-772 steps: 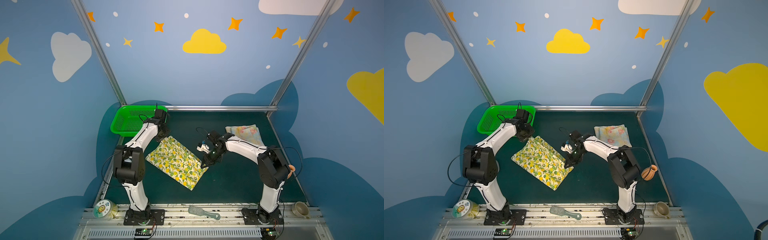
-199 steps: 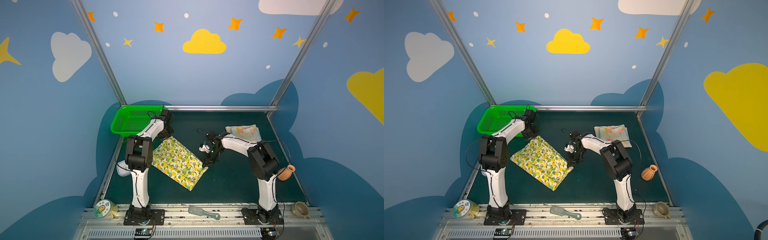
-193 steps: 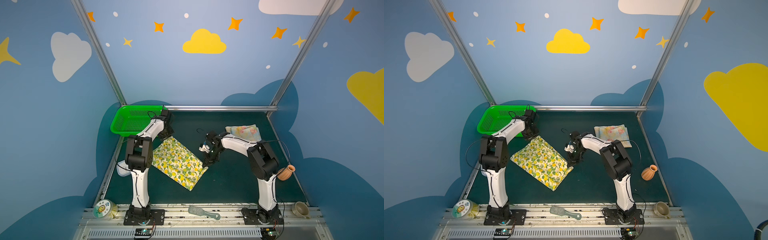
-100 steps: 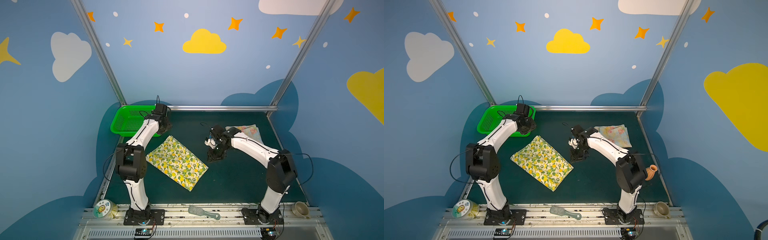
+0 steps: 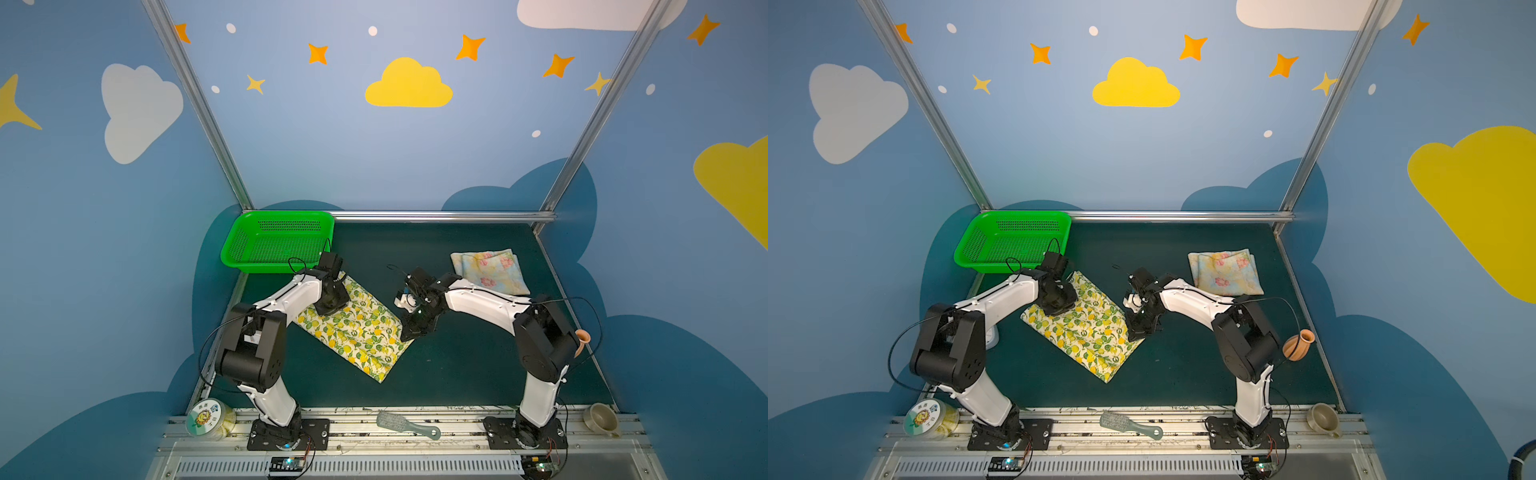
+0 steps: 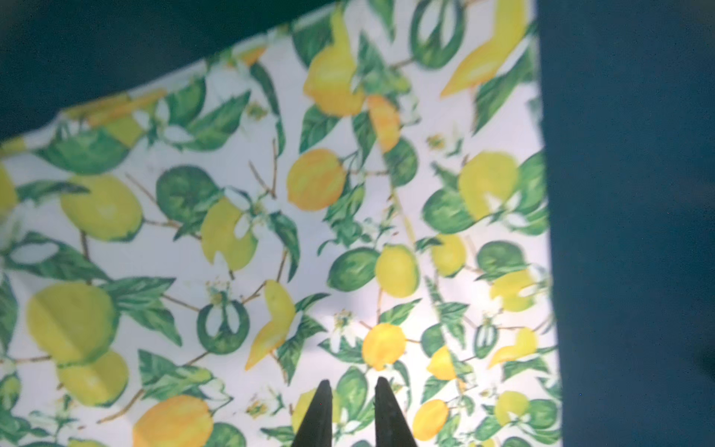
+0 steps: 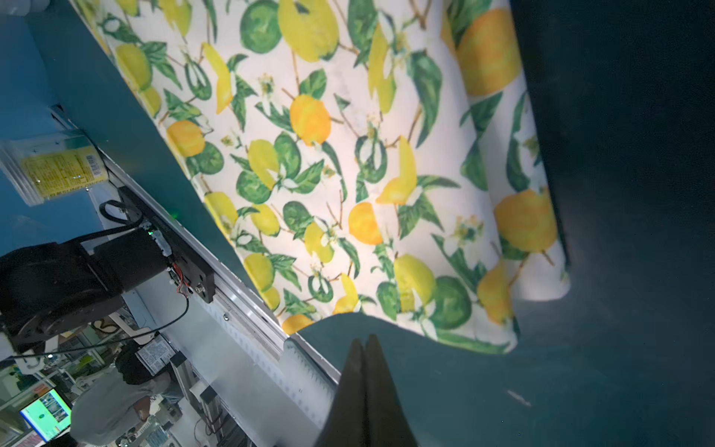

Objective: Fold and stack skirts
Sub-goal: Rotate the skirt at the center of the table.

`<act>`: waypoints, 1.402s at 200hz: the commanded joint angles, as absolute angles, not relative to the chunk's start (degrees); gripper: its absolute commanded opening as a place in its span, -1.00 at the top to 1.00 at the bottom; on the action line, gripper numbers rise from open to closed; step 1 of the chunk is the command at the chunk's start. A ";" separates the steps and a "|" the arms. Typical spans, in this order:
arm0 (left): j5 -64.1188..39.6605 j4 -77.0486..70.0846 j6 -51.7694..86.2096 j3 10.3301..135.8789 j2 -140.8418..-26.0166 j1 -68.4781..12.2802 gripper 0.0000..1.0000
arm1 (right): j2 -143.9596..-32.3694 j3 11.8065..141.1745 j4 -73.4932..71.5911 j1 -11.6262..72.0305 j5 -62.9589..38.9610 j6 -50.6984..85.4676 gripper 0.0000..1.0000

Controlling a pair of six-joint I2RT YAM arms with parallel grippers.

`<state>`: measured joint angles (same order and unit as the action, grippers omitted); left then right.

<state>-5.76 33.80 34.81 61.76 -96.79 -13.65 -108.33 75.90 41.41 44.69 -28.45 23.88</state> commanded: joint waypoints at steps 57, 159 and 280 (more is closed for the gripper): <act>-5.34 32.61 34.18 57.30 -98.04 -14.41 0.64 | -119.13 76.23 37.82 41.02 -25.32 27.57 1.00; -9.04 31.29 38.11 58.30 -100.88 -16.26 0.66 | -126.04 86.03 45.54 34.01 -18.05 22.84 1.00; -8.97 36.17 34.95 63.39 -91.23 -13.85 0.66 | -111.99 93.37 57.34 39.50 -13.94 22.32 1.00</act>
<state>-10.72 32.77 37.28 62.85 -94.11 -15.64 -118.37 90.43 51.70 34.37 -16.71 22.06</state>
